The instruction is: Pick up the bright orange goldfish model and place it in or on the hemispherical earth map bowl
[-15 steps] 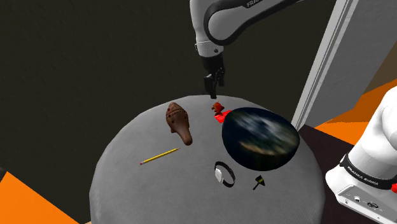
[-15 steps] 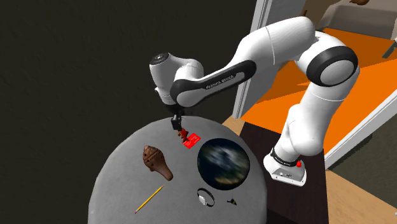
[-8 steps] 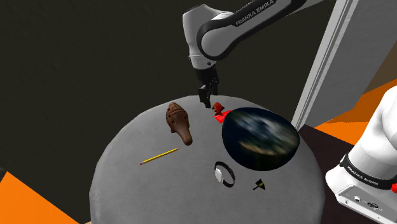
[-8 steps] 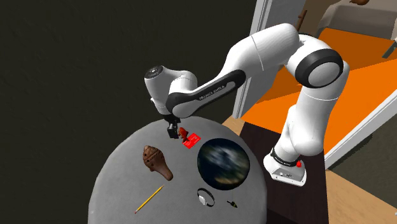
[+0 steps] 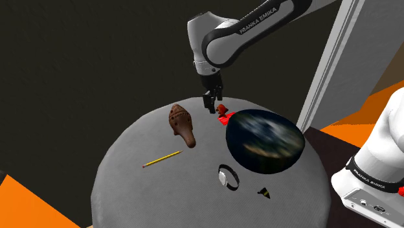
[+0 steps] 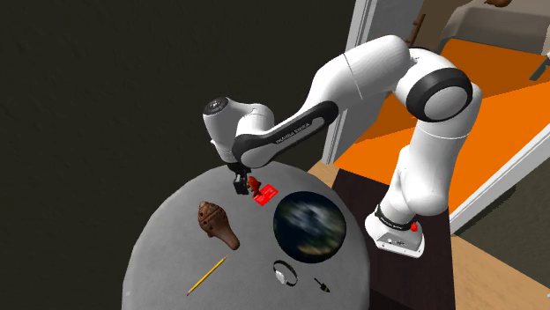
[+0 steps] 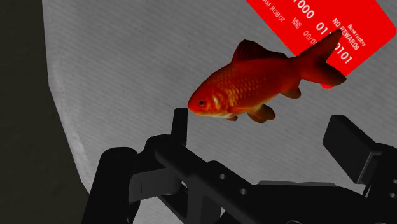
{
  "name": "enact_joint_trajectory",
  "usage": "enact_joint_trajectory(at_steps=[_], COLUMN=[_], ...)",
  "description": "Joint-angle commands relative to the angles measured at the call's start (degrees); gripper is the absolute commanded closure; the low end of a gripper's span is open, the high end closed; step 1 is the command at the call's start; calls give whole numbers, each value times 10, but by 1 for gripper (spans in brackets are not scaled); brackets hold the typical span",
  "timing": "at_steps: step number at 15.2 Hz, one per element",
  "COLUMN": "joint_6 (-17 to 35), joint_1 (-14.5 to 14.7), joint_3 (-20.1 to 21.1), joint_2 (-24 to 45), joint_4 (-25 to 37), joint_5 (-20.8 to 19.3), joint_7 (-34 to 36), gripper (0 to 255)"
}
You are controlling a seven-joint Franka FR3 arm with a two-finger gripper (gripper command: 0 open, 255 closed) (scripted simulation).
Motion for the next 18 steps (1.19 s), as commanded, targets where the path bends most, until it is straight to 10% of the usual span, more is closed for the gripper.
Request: enact_joint_trajectory(at_steps=[1, 2, 3, 12, 13, 17, 18], joint_6=[0, 0, 0, 0, 0, 173, 181], joint_1=[0, 0, 0, 0, 0, 7, 2], joint_3=[0, 0, 0, 0, 0, 9, 13], joint_2=[0, 0, 0, 1, 1, -180, -175], joint_4=[0, 0, 0, 4, 4, -208, -211], joint_5=[0, 0, 0, -1, -1, -18, -20], joint_7=[0, 0, 0, 0, 0, 446, 447], gripper=[0, 0, 255, 255, 0, 0, 0])
